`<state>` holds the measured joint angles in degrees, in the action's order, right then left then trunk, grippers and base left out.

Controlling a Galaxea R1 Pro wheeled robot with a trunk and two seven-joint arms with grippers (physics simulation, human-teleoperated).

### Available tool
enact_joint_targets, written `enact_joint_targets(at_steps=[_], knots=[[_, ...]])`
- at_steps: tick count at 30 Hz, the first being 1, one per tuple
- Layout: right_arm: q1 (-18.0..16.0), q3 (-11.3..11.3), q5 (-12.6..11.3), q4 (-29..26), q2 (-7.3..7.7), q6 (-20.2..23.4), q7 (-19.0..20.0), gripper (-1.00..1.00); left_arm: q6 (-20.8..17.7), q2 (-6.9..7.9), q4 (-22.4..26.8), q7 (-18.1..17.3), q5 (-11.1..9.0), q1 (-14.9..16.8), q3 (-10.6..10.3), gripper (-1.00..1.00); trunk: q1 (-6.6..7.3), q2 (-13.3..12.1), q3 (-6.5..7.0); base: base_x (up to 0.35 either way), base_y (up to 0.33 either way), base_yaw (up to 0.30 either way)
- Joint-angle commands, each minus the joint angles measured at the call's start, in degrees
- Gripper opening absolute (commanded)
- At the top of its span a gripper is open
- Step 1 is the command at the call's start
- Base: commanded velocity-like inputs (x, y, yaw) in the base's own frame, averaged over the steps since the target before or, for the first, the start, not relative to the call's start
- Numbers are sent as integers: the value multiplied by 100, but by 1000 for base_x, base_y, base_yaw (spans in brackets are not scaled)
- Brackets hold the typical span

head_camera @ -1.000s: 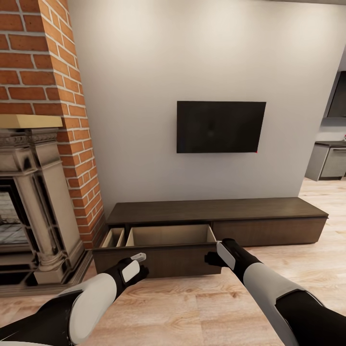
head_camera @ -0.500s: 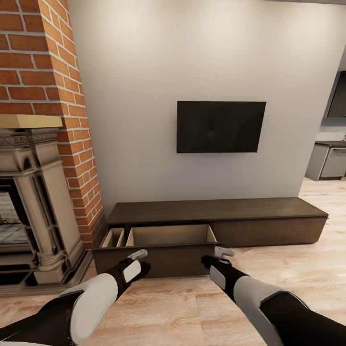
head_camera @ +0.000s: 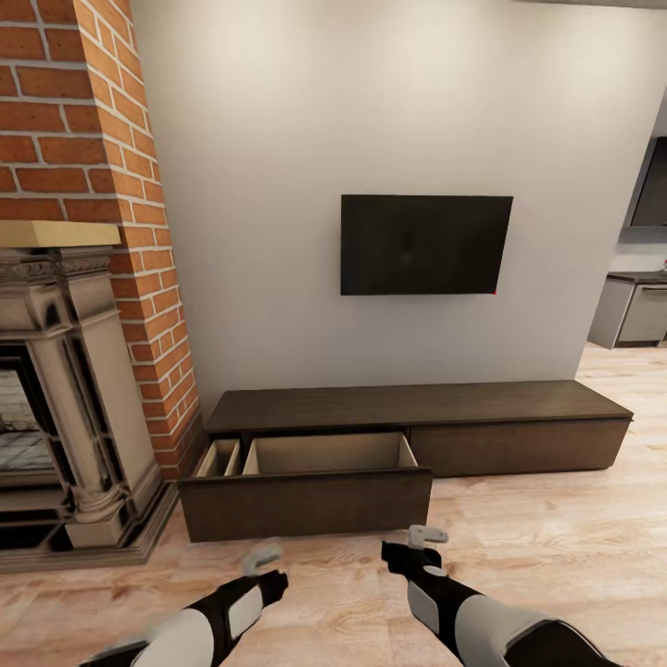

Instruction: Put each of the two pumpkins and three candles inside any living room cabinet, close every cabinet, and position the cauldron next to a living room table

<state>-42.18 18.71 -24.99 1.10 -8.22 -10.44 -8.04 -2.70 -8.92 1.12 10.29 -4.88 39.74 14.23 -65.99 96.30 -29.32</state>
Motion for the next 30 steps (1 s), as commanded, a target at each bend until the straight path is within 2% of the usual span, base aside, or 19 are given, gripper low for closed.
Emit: enact_joint_targets(at_steps=[1, 6, 11, 19, 30], knots=[[0, 50, -43, 12, -3, -25, -7, 100, -9, 1, 13, 3, -10, -51, -17, 100, 1, 3, -5, 0, 0, 0], [66, 48, 32, 13, -2, -27, 2, 100, 73, 17, 16, -44, 108, -250, -17, 100, 1, 3, -5, 0, 0, 0], [240, 45, 58, 13, 8, -28, 6, 100, 69, 53, 13, -47, 125, -286, -17, 100, 1, 3, -5, 0, 0, 0], [452, 50, 64, 13, -3, -27, 4, 100, 59, 130, 11, -51, 136, -534, -18, 100, 1, 3, -5, 0, 0, 0], [999, 48, 64, 13, -3, -20, 92, 100, 185, 195, 13, -61, 145, -730, -17, 100, 1, 3, -5, 0, 0, 0]])
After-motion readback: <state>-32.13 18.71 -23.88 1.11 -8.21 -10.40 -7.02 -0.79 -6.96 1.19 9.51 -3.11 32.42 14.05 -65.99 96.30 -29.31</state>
